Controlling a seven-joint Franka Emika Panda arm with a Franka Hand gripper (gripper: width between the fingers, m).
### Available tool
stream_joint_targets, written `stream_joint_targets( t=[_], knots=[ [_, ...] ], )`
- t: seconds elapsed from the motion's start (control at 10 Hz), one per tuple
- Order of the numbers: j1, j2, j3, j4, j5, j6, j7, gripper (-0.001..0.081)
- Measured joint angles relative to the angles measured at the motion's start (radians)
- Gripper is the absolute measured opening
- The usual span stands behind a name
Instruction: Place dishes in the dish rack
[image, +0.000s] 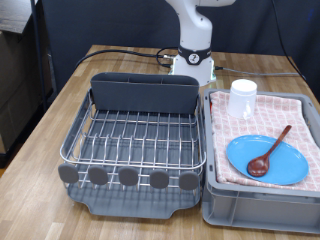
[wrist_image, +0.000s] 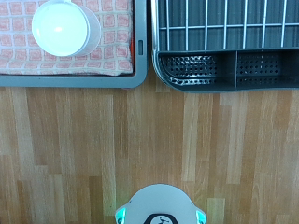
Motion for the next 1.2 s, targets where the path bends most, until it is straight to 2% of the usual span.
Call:
stream_joint_targets(
  t=[0.2,0.5,0.8,1.2],
  knots=[
    [-0.002,-0.004,0.006,-0.001,-0.002,0.046,0.081,0.0803],
    [-0.002,0.030,0.061,0.006,0.002,0.086,0.195,0.0803],
    [-0.001,0.129,0.130,0.059,0.041,0.124,0.337,0.0803],
    [0.000,0.286,0.192,0.136,0.091,0.195,0.479,0.0803]
  ],
)
